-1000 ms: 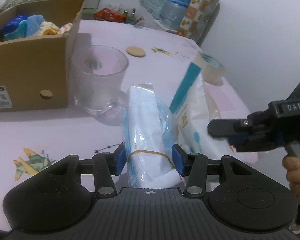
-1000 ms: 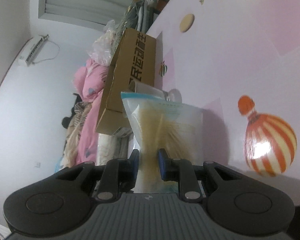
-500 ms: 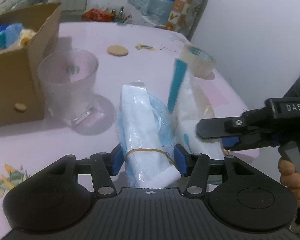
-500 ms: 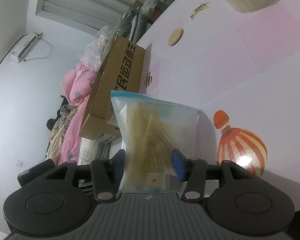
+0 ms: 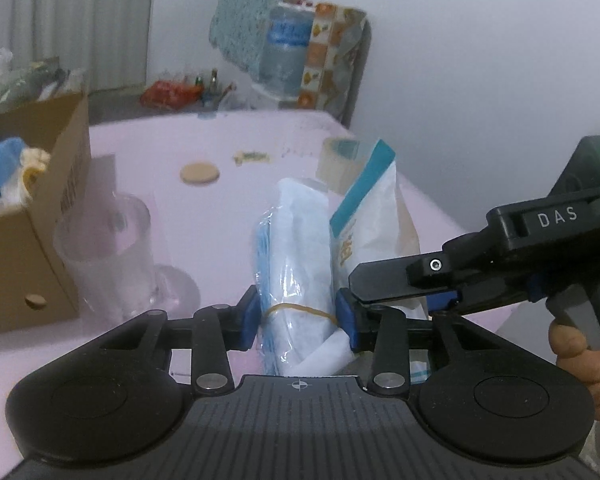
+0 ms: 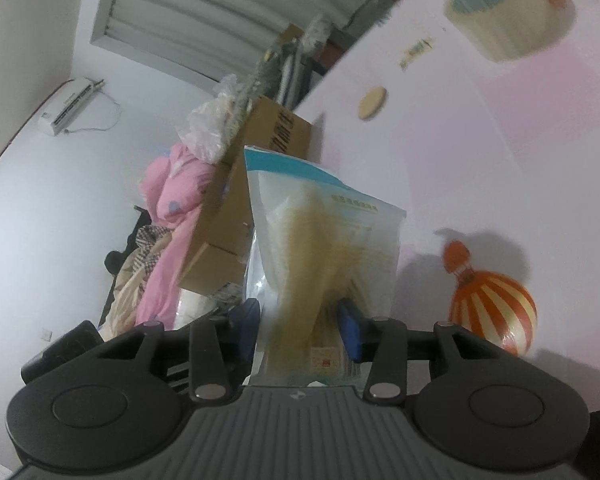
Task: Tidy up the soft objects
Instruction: 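Carry the mask bag and ziplock bag over the box with both tools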
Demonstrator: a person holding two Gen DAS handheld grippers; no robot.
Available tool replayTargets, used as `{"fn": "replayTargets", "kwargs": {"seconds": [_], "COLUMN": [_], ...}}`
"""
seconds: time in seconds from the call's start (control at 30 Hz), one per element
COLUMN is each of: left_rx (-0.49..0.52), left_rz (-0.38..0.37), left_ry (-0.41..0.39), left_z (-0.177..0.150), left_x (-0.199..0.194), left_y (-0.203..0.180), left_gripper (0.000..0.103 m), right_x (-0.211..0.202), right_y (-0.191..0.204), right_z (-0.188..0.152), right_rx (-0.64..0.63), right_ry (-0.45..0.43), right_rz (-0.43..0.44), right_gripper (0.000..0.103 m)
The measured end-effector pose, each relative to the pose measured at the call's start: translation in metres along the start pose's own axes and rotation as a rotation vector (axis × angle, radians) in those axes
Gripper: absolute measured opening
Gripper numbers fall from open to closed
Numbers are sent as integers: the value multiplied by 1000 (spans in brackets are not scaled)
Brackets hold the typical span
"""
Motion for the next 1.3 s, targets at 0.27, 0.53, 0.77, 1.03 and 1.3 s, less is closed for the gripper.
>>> {"fn": "replayTargets", "kwargs": {"seconds": [0.27,0.53,0.77,1.03,1.3], "left_rx": [-18,-110,-225,-397,-520], "left_rz": [37,162,269,250,196], "left_ry": [-150,-306,-315,-164,9], "left_z": [27,63,89,92,72], "left_x": [-52,-124,-145,-95,-37], "left_y": [10,60,134,232,292], "left_gripper": [39,39,39,39,39], "right_x": [-9,22,93,198,276], "right_y": [63,163,220,212,165], "right_z": [16,51,89,133,150], "right_rx": [-146,-365,-428,-345,-220], "right_ry": [-26,6,119,283,419], "right_rz": [16,130,204,108,-45], "right_gripper": [62,62,62,62,61]}}
Point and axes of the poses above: each gripper's, at about its wrist camera, not at the fingertips, and x roughly the way its jaws point, y to its left, z to its top, the point moved 7 cm from there along x, roughly the way its jaws point, and after that the axes turned 9 degrees about y, right-handed, at the moved point
